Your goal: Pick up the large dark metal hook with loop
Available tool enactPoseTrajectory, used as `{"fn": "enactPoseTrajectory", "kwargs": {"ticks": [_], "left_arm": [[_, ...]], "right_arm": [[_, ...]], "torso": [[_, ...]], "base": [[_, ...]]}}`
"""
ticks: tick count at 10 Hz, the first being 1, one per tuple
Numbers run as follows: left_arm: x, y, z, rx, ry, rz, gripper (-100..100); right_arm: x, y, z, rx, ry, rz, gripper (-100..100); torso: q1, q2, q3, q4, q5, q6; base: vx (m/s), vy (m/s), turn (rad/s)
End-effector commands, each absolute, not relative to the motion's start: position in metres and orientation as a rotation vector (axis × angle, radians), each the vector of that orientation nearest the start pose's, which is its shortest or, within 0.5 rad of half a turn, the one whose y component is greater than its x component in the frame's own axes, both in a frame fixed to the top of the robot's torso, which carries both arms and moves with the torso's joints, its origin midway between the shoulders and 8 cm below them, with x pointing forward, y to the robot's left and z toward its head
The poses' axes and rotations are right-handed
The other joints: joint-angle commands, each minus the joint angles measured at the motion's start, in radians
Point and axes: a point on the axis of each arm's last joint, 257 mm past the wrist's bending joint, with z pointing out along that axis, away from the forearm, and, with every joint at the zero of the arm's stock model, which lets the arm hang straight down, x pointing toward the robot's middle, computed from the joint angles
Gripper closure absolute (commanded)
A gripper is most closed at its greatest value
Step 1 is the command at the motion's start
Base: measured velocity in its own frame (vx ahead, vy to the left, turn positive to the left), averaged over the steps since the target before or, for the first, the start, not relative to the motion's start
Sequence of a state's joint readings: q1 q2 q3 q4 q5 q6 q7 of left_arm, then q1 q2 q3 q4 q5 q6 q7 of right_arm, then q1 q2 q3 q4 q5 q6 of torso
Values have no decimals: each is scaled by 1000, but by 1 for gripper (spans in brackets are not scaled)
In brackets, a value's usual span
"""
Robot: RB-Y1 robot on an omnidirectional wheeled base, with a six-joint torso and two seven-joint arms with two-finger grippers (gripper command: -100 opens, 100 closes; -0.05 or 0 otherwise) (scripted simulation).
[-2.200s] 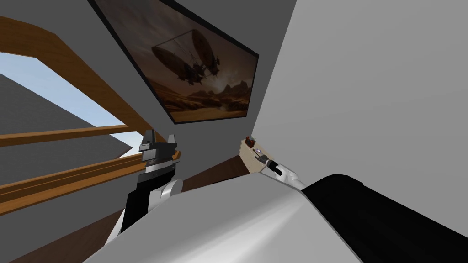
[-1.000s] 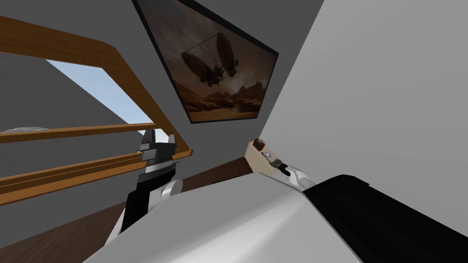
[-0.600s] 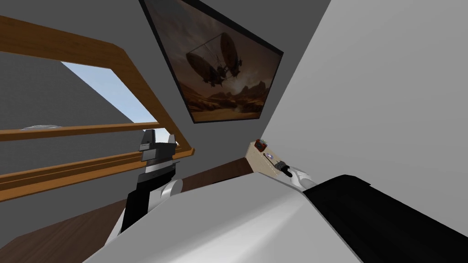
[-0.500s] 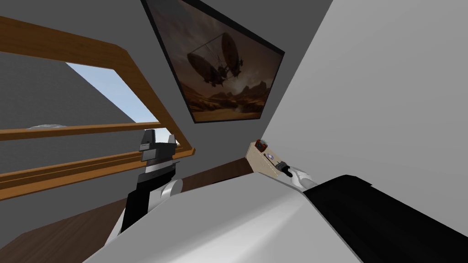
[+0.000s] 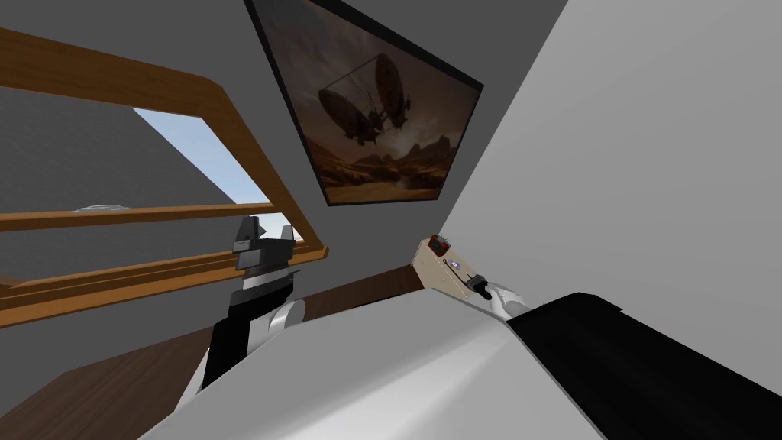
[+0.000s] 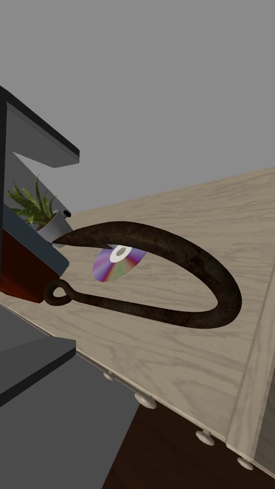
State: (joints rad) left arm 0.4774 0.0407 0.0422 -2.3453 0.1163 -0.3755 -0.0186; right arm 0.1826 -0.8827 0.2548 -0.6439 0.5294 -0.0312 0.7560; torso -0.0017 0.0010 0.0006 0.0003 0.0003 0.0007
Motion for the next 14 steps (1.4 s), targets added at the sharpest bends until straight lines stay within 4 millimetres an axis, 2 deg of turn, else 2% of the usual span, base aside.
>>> {"fn": "enactPoseTrajectory", "kwargs": {"ticks": [1, 2, 3, 4, 5, 7, 8, 9, 10, 11, 12, 14], "left_arm": [[349, 298, 38, -717, 608, -1324, 0], [349, 298, 38, -717, 608, -1324, 0], [349, 298, 38, -717, 608, -1324, 0], [349, 298, 38, -717, 608, -1324, 0], [349, 298, 39, -717, 608, -1324, 0], [349, 298, 38, -717, 608, -1324, 0], [349, 298, 38, -717, 608, -1324, 0], [349, 298, 38, -717, 608, -1324, 0], [349, 298, 38, -717, 608, -1324, 0], [349, 298, 38, -717, 608, -1324, 0], [349, 298, 38, -717, 608, -1324, 0], [349, 298, 38, -717, 608, -1324, 0]], "right_arm": [[173, -730, -476, -341, 2594, -914, -100], [179, -727, -476, -341, 2583, -898, -100], [178, -727, -476, -341, 2585, -902, 0], [167, -724, -481, -321, 2592, -897, -100], [167, -724, -481, -321, 2592, -897, -100], [143, -719, -488, -266, 2605, -891, -100], [143, -719, -488, -279, 2606, -895, -100], [131, -717, -491, -250, 2612, -895, -100], [131, -717, -491, -257, 2612, -897, -100], [117, -713, -496, -234, 2625, -889, -100], [118, -716, -493, -235, 2619, -902, -100], [90, -712, -498, -176, 2635, -902, -100]], "torso": [[0, 0, 0, 0, 0, 0], [-1, 0, 0, 0, 0, 0], [0, 0, 0, 0, 0, 0], [1, 1, 0, 0, 0, 0], [0, 0, 0, 0, 0, 0], [-1, 0, 0, 0, 0, 0], [-1, 0, 0, 0, 0, 0], [-1, 0, 0, 0, 0, 0], [-1, 0, 0, 0, 0, 0], [0, 0, 0, 0, 0, 0], [0, 0, 0, 0, 0, 0], [0, 1, 0, 0, 0, 1]], "base": [[13, -31, 59], [6, -18, 14], [0, 0, 0], [8, -15, 103], [12, -21, 85], [16, -33, 139], [11, -34, 75], [13, -24, 104], [10, -19, 69], [10, -22, 114], [7, -21, 34], [14, -31, 140]]}}
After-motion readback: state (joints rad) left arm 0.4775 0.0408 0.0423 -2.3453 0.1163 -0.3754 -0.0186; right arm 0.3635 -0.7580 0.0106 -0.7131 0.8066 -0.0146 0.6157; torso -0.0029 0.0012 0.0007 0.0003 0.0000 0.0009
